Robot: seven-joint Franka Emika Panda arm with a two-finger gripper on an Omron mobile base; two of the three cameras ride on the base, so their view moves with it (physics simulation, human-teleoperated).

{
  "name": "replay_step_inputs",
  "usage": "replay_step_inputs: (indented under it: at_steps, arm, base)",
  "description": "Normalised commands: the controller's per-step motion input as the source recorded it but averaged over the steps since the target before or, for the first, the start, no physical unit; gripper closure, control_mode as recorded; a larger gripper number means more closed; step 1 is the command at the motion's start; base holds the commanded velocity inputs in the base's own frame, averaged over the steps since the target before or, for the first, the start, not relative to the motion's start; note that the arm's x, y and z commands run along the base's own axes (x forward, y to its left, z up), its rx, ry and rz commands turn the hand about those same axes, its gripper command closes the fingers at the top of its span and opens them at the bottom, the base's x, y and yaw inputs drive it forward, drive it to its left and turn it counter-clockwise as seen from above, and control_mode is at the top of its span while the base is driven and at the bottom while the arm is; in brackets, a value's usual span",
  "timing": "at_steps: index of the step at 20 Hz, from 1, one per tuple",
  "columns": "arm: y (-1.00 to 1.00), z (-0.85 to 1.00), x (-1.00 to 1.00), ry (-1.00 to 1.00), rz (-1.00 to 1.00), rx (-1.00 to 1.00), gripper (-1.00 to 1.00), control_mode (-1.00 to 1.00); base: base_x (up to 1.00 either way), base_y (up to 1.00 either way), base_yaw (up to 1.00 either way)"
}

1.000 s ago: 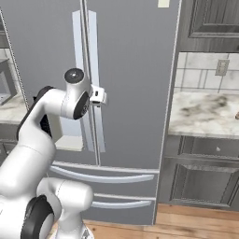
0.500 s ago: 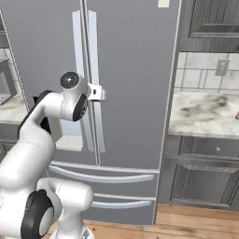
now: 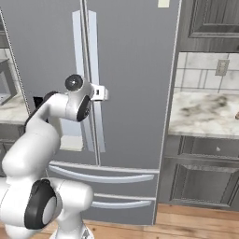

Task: Retrieve a lemon from the fridge and place it on the cutting board with the fish.

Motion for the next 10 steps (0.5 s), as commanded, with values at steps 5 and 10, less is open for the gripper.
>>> replay_step_inputs:
  at_steps: [5,10]
  arm:
    - [0.0,0.0,0.43,-0.01,0.0,0.0,-1.0,-1.0]
    - [0.0,0.0,0.36,-0.01,0.0,0.0,-1.0,-1.0]
  base:
    - [0.0,0.0,0.0]
    - [0.0,0.0,0.0]
